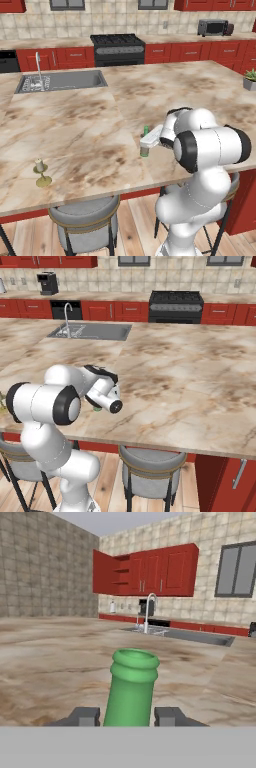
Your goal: Get the candle and the beer from the cabinet and move them to the dining counter.
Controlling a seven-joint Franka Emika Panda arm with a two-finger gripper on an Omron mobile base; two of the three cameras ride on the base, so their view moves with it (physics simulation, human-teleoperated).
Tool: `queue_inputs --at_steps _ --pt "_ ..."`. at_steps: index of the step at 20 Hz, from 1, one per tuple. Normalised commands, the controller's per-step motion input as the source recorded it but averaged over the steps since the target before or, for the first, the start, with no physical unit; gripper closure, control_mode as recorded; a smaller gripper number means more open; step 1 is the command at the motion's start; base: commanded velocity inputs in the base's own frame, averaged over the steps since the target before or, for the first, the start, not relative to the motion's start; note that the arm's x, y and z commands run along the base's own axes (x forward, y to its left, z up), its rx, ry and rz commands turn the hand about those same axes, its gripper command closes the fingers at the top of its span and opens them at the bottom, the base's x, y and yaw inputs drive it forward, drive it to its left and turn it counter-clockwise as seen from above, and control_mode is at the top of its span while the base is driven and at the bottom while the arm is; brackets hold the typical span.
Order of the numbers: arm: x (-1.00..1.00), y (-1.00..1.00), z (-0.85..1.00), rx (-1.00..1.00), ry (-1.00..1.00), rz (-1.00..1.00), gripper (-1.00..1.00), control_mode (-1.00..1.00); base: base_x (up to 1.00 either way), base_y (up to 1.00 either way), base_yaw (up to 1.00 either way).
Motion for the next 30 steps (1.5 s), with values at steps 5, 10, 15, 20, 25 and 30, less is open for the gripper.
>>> queue_inputs --at_steps 5,10,15,20,25,30 --pt "0.00 0.00 0.00 0.00 0.00 0.00 -1.00 -1.00 0.00 0.00 0.00" --pt "0.03 0.00 0.00 0.00 0.00 0.00 -1.00 -1.00 0.00 0.00 0.00" --pt "-0.01 0.00 0.34 -0.02 -0.06 0.00 -1.00 -1.00 0.00 0.00 0.00" --pt "-0.15 0.00 0.83 -0.10 -0.04 -0.01 -1.00 -1.00 0.00 0.00 0.00" --pt "-0.77 0.00 0.94 -0.11 -0.01 -0.03 -1.00 -1.00 0.00 0.00 0.00" --pt "-0.69 0.00 1.00 -0.04 0.08 -0.05 -1.00 -1.00 0.00 0.00 0.00"
